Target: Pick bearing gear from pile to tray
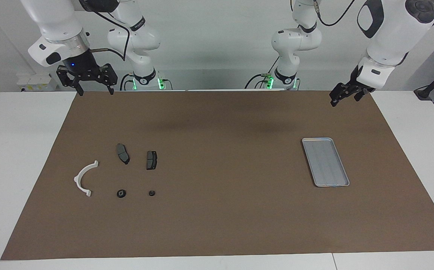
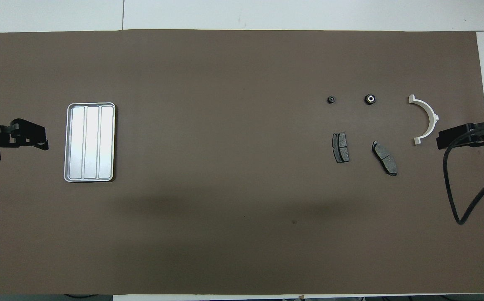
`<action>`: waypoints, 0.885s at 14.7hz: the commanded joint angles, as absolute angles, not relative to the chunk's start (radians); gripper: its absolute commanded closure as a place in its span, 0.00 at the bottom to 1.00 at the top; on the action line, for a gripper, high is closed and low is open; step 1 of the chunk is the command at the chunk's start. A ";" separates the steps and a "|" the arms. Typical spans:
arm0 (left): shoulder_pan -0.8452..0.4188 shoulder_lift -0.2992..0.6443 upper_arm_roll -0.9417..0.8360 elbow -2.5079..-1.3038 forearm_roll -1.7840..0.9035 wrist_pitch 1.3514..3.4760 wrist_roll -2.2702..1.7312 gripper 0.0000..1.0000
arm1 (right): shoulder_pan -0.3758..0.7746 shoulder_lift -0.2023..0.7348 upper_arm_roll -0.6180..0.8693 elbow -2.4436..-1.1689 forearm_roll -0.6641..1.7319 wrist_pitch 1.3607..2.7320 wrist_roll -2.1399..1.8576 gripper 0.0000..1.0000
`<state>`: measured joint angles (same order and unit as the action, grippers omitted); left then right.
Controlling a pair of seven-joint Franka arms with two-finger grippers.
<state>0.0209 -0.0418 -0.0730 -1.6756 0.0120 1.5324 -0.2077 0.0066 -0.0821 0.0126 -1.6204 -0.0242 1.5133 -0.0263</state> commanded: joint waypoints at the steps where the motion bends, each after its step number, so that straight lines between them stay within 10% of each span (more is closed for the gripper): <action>1: 0.034 -0.057 -0.080 -1.675 0.003 1.514 -0.198 0.00 | -0.008 -0.100 0.018 -1.638 -0.015 1.513 -0.026 0.00; 13: 0.034 -0.057 -0.080 -1.677 0.003 1.514 -0.198 0.00 | 0.084 -0.060 0.023 -1.709 -0.009 1.659 0.049 0.00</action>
<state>0.0209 -0.0418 -0.0730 -1.6756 0.0120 1.5324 -0.2077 0.0484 -0.0760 0.0199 -1.6586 -0.0233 1.5830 -0.0102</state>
